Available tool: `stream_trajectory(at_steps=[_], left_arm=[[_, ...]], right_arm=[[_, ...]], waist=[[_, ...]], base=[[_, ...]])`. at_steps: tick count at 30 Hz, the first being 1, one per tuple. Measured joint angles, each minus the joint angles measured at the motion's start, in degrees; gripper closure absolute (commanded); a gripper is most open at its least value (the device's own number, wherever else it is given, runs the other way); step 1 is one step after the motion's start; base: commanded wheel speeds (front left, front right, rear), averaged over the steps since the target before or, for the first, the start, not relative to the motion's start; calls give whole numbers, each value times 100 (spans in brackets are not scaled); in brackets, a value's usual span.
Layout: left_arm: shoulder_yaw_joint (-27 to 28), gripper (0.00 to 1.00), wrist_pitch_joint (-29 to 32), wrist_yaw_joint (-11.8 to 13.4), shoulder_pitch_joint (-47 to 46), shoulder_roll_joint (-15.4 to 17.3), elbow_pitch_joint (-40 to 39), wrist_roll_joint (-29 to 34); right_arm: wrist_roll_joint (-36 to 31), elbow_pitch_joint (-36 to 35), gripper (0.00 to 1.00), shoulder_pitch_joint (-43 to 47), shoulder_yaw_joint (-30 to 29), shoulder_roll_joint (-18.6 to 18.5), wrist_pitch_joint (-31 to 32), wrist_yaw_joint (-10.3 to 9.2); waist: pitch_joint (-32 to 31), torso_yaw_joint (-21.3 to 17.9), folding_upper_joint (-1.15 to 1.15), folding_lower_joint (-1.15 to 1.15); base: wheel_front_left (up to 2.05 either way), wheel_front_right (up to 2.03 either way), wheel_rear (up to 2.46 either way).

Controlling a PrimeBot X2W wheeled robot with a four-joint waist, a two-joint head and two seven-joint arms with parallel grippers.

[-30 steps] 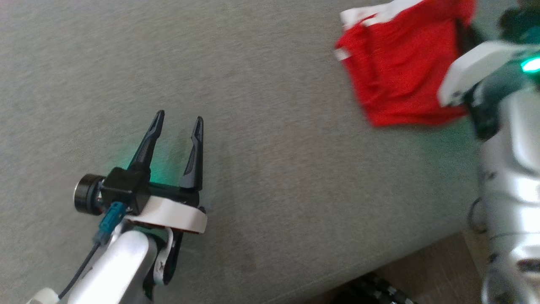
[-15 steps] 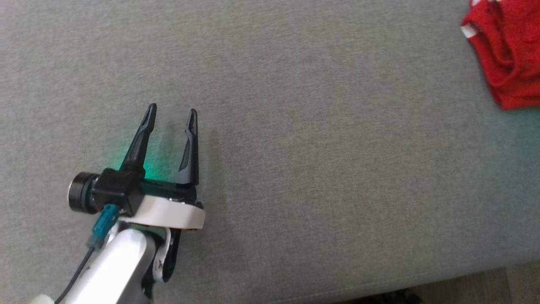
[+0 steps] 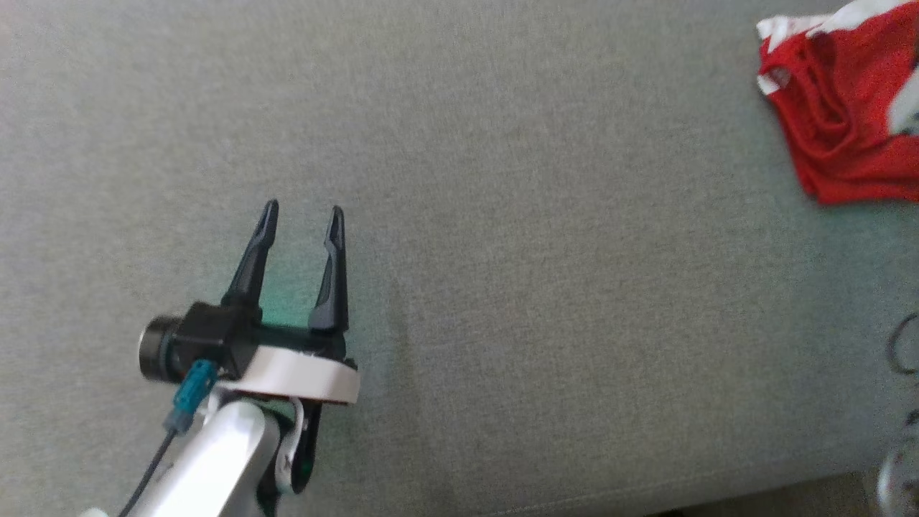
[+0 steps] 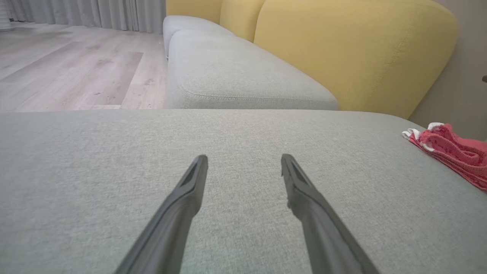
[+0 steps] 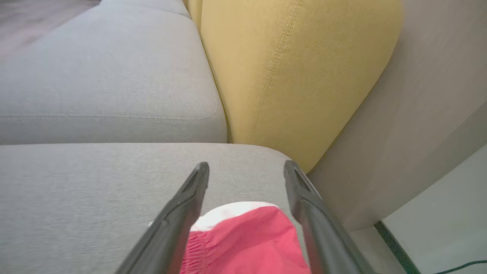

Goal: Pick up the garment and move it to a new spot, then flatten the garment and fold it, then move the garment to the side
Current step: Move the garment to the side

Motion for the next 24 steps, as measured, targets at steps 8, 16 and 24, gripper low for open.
stream_trajectory(at_steps=[8,16,24], left_arm=[[179,0,-240,2,486,-120,355,-350],[444,0,-386,21,1243,-115,737,-693],[490,0,-444,-4,1706,-149,829,-781]], right_arm=[[101,-483,0,952,387,665,-271,0],[253,-1152,0,2371,698,1014,-692,0],[1069,-2016,0,4106,1004,1089,-1114,0]], waist=[[-774,140,0,-1],[-1602,434,0,-2],[-2042,827,0,-1]], base=[[0,0,0],[0,0,0],[0,0,0]])
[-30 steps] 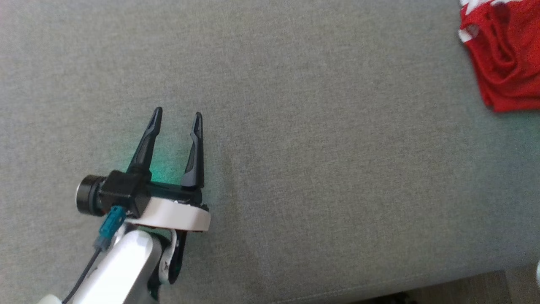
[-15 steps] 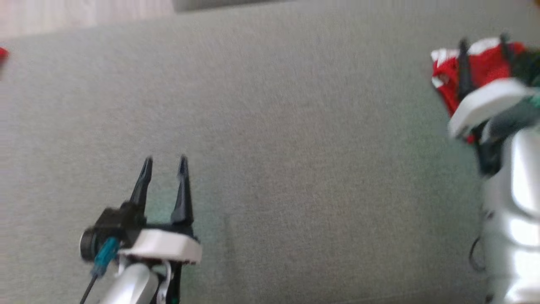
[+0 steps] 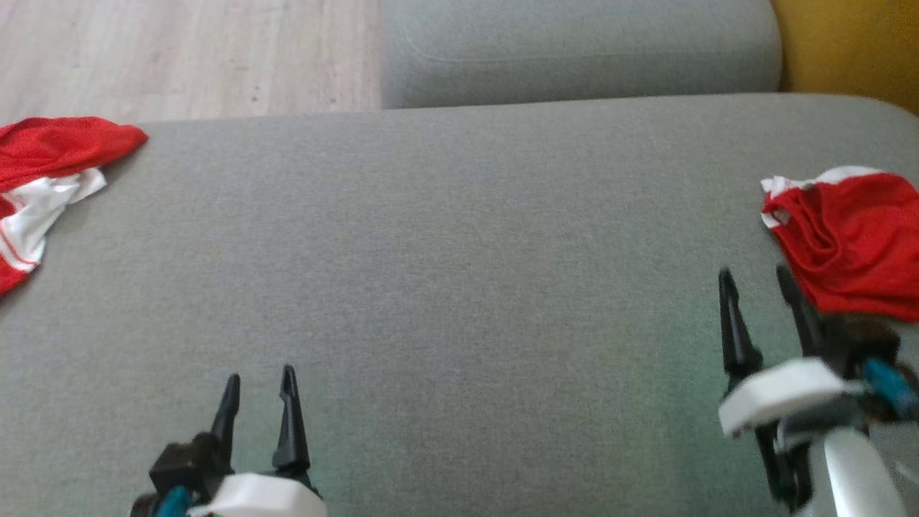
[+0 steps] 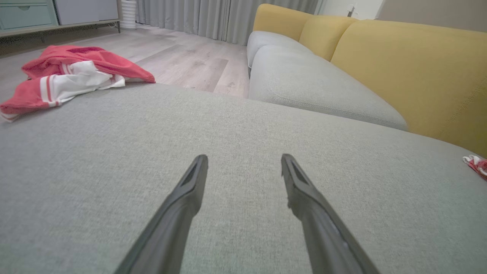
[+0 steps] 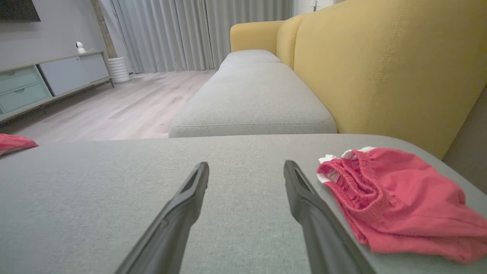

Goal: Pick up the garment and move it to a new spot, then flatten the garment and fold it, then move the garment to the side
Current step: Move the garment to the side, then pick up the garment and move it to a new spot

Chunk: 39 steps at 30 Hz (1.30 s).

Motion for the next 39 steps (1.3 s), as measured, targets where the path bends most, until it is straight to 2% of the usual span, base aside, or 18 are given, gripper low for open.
stream_trajectory(at_steps=[5,9,24,31,39], left_arm=[[-30,0,-21,-43,179,-78,-5,-41],[-40,0,-45,-43,240,-82,-16,-41],[-165,0,-23,-40,227,-81,-14,-38],[-183,0,11,-38,172,-86,-13,-31],[-155,0,10,8,117,18,-86,4]], right_arm=[[342,-344,0,676,163,3,-141,0],[492,-359,0,935,348,4,-145,0],[425,-412,0,1005,536,9,-135,0],[292,-515,0,1016,438,9,-113,0],[292,-614,0,1021,497,10,-81,0]], waist=[[-129,96,0,1],[-145,50,0,1],[-111,141,0,2],[-125,570,0,2],[-158,1662,0,2]], base=[[0,0,0],[0,0,0],[0,0,0],[0,0,0],[0,0,0]])
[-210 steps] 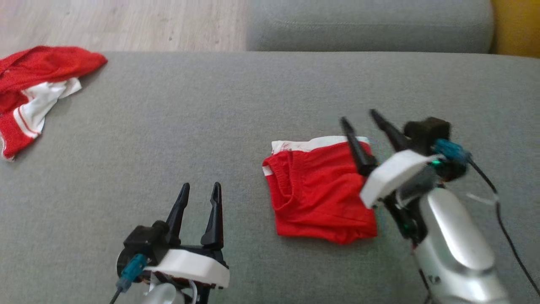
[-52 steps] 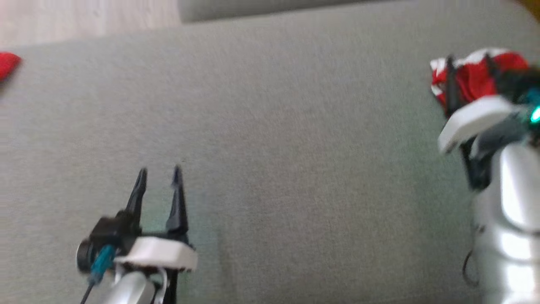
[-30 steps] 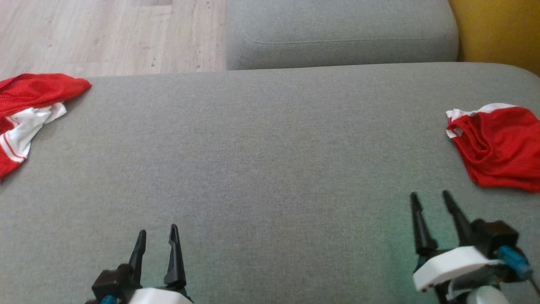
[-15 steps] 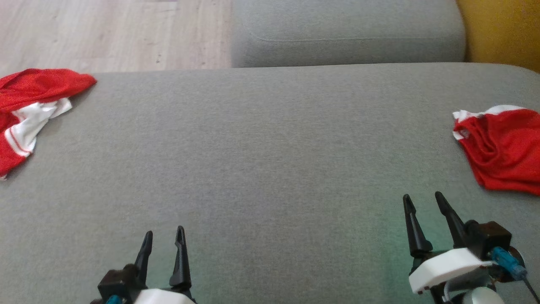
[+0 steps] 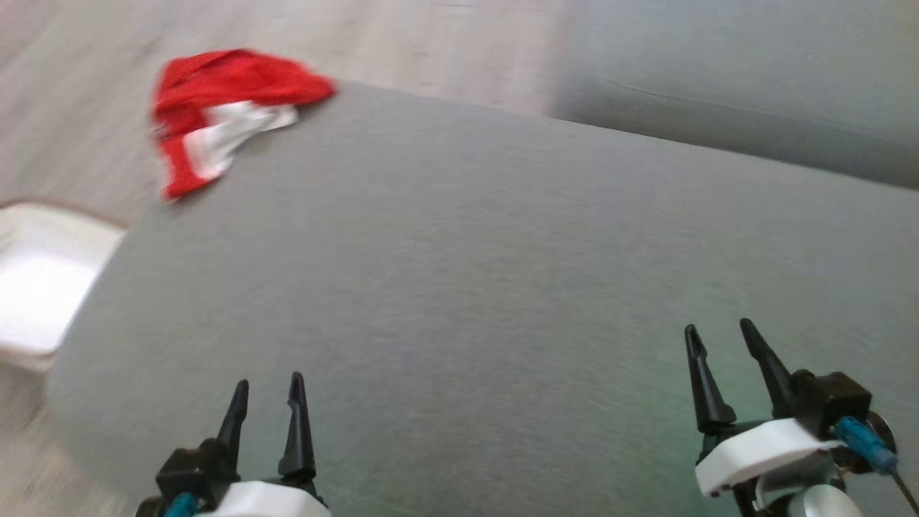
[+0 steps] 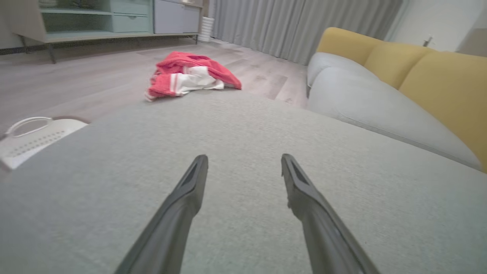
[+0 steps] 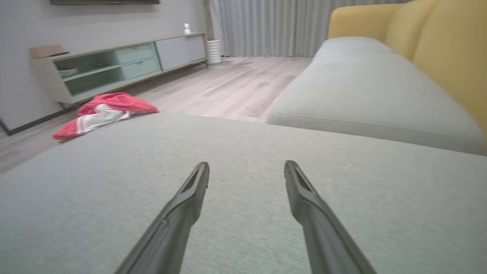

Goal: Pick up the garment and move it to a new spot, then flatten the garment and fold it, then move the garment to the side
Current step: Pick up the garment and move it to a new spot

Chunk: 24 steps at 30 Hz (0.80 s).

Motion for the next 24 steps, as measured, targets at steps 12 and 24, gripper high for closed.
stream_trajectory(at_steps=[12,24], left_arm=[[417,0,-60,261,358,98,-509,-1],[789,0,51,248,186,571,-991,116]], right_arm=[[-1,20,0,-307,780,1,118,0],[-304,-338,0,-374,491,1,153,0]], waist=[[186,1301,0,1],[411,1279,0,0]], base=[[0,0,0],[0,0,0]])
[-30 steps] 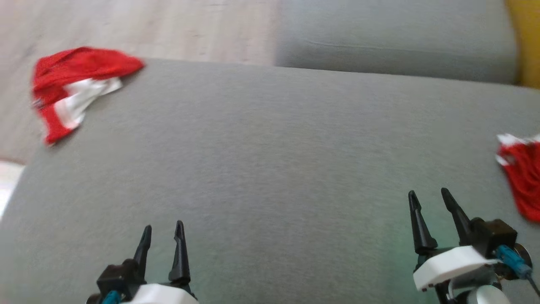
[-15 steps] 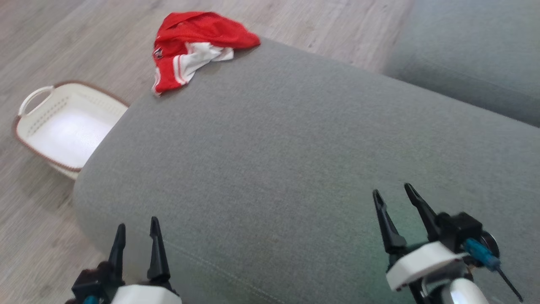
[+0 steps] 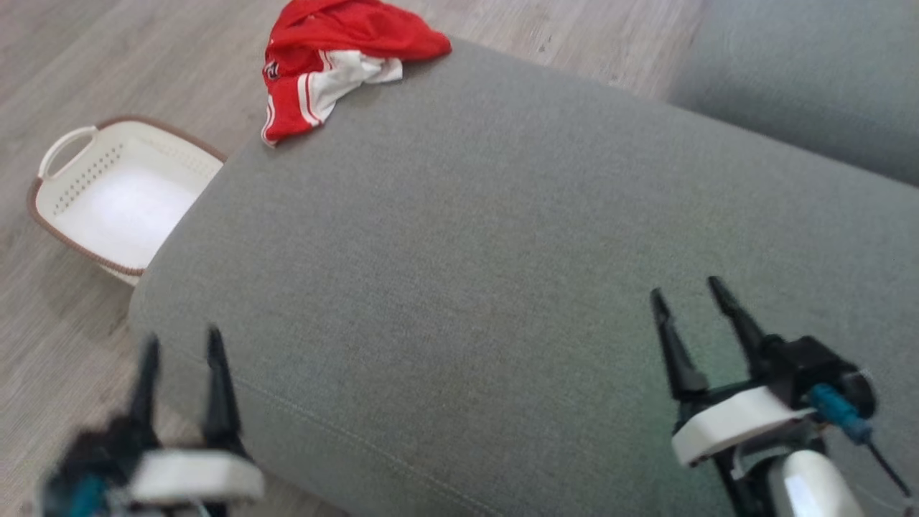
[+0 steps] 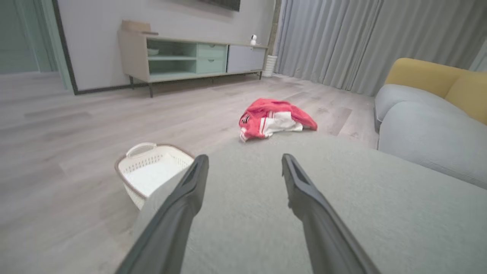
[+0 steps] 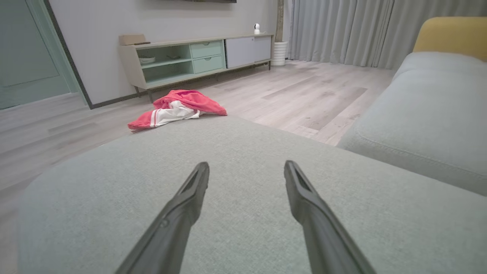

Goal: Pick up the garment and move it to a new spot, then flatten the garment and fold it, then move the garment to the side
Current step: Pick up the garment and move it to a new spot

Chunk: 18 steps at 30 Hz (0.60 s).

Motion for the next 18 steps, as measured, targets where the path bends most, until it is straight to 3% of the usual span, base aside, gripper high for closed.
stream_trajectory(at_steps=[6,12,14,18], left_arm=[[777,0,660,-256,-2050,1012,-266,92],[1437,0,1181,-595,-4096,1762,517,-151],[1434,0,1350,-710,-4597,1904,984,-153],[1417,0,1646,-816,-5154,1881,1786,-297]], right_arm=[[-586,-745,0,-404,-237,-3,454,0],[-1145,-1471,0,-1156,-161,-21,917,0],[-1306,-1621,0,-1299,-85,-81,1069,0],[-1356,-1802,0,-1506,-1,-268,1241,0]], waist=[[595,-189,0,1],[1294,-585,0,2],[1534,-739,0,2],[1912,-964,0,2]], base=[[0,0,0],[0,0,0],[0,0,0],[0,0,0]])
